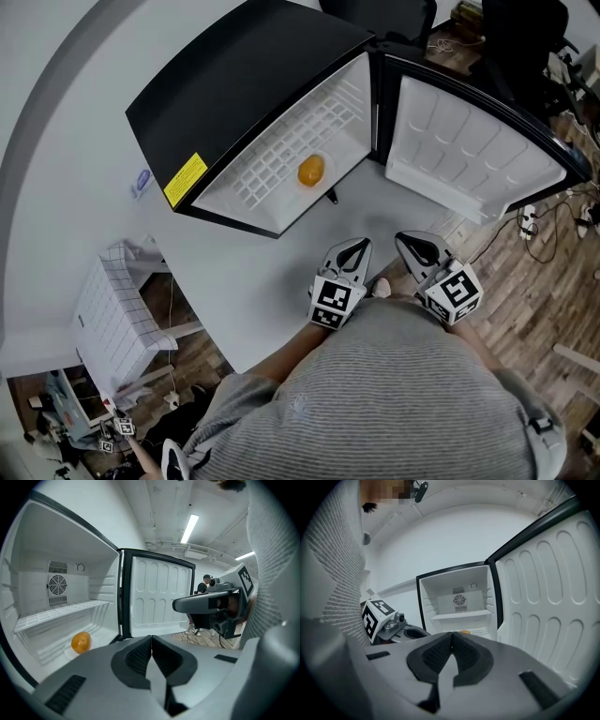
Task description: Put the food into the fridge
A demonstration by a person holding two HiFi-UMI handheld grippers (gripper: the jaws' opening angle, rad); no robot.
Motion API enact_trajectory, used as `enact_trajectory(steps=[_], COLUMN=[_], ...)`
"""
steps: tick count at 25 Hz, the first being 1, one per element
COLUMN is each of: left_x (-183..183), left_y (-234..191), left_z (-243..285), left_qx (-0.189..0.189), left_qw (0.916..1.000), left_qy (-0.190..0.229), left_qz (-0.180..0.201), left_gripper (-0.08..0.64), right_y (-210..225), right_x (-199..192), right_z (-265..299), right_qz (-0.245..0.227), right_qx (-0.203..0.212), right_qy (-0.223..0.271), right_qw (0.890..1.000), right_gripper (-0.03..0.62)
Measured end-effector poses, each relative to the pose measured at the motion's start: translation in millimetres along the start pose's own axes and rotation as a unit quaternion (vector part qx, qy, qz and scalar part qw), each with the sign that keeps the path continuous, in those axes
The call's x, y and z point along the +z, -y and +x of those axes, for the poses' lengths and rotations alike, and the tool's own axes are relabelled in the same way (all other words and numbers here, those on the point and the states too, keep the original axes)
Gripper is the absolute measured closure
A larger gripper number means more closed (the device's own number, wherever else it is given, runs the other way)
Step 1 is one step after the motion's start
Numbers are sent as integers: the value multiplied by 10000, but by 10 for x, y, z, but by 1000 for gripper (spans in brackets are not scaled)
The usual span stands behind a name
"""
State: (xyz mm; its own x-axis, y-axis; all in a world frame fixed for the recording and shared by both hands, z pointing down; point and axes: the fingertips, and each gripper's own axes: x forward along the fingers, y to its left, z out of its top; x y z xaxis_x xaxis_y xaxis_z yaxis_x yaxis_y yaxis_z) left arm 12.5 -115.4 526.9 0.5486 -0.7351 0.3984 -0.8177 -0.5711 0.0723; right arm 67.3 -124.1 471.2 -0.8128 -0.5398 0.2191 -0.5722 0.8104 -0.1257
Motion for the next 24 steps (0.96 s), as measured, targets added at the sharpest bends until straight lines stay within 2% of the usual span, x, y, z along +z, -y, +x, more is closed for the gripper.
enact_trajectory(steps=[24], left_x=[-66], left_y=[33], left_z=[14], left_qx=[1], left_qw=[9999], left_qy=[-103], left_qz=[-83], left_gripper=[548], right_y=[26], right_x=[-67], right_z=[-34], right_qz=[94], right_qx=[1], right_qy=[-67], right_qw=[9999], right_gripper=[580])
